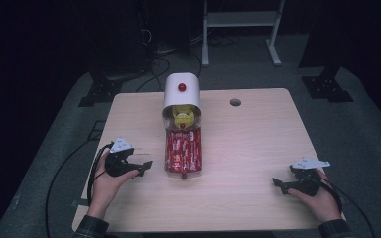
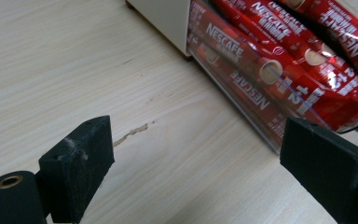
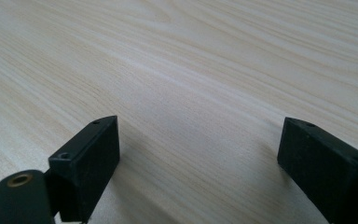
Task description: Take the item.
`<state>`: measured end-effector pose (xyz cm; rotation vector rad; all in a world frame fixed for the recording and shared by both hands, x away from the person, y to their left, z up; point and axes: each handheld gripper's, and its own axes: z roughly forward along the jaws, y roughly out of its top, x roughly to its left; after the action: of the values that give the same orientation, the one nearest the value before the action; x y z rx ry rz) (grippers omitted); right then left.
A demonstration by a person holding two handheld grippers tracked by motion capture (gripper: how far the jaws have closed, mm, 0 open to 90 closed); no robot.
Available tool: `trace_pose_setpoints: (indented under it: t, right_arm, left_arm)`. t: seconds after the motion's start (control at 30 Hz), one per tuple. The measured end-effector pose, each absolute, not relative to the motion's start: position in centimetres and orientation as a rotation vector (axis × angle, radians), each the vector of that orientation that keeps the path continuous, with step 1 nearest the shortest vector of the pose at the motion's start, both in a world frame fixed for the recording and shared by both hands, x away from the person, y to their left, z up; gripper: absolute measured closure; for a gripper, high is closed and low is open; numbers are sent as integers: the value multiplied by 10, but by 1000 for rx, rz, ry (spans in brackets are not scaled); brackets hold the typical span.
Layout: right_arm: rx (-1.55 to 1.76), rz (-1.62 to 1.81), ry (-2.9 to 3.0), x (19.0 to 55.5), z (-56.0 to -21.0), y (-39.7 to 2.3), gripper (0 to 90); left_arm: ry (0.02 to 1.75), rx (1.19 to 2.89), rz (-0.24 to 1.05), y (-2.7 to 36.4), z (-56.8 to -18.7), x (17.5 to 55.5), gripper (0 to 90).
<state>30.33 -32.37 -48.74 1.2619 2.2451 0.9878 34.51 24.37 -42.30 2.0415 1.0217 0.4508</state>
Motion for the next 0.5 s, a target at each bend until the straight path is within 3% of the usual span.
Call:
trace_pose_setpoints:
  t: [0.5]
  right_arm:
    - [1261, 988, 2245, 303, -487, -324, 117]
  left_arm:
    - [977, 2018, 422, 228, -411, 350, 130]
